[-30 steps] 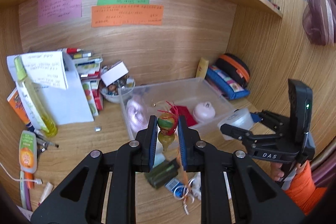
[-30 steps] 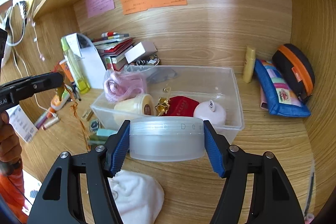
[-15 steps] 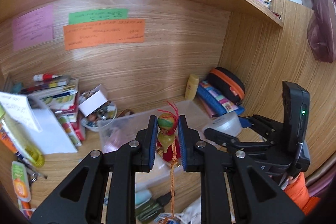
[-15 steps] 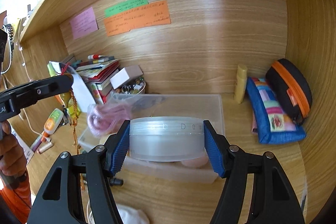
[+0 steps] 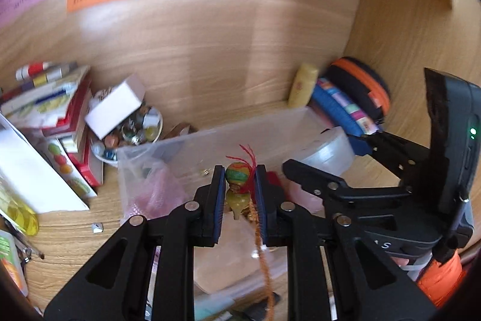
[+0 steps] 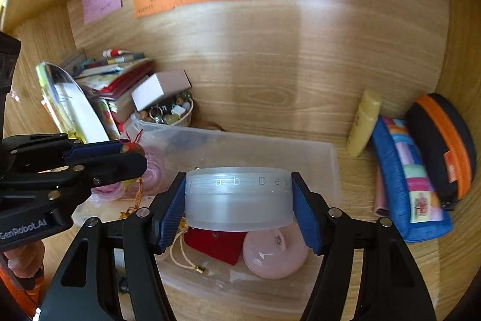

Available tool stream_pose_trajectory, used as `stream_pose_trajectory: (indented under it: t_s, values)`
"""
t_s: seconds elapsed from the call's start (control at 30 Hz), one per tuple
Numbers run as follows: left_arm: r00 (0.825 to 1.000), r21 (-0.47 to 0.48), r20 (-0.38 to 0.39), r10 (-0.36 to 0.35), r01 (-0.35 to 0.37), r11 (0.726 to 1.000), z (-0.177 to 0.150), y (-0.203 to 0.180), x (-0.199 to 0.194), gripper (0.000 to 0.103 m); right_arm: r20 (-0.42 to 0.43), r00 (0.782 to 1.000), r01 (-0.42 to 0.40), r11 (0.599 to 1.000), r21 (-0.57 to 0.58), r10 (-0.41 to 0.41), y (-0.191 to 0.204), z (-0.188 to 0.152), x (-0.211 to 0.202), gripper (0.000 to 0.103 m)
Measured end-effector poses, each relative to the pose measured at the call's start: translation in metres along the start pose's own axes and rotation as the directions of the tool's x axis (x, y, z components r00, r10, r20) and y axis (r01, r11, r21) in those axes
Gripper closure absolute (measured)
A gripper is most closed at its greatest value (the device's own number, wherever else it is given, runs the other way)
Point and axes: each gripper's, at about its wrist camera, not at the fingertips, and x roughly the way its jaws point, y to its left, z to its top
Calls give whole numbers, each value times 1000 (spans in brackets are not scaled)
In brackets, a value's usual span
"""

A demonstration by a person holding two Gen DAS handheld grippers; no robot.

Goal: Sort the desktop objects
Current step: 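Carry the ornament and clear jar into the clear box and release both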

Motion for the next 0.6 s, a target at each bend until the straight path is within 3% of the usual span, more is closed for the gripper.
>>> stream_pose_trajectory:
  t_s: [0.17, 0.4, 0.6]
  values:
    - [998, -16, -50, 48, -49, 999, -6, 11, 18, 84, 6, 992, 123, 992, -22, -122, -2, -3, 13, 41]
    - [989, 75, -48, 143, -139, 987, -16, -1, 25, 84, -38, 990, 136, 991, 2, -136, -15, -7, 24, 41]
    - [983, 96, -44, 179, -174, 980, -21, -3, 28, 84, -61, 991, 120, 993, 3, -120, -14, -9, 26, 41]
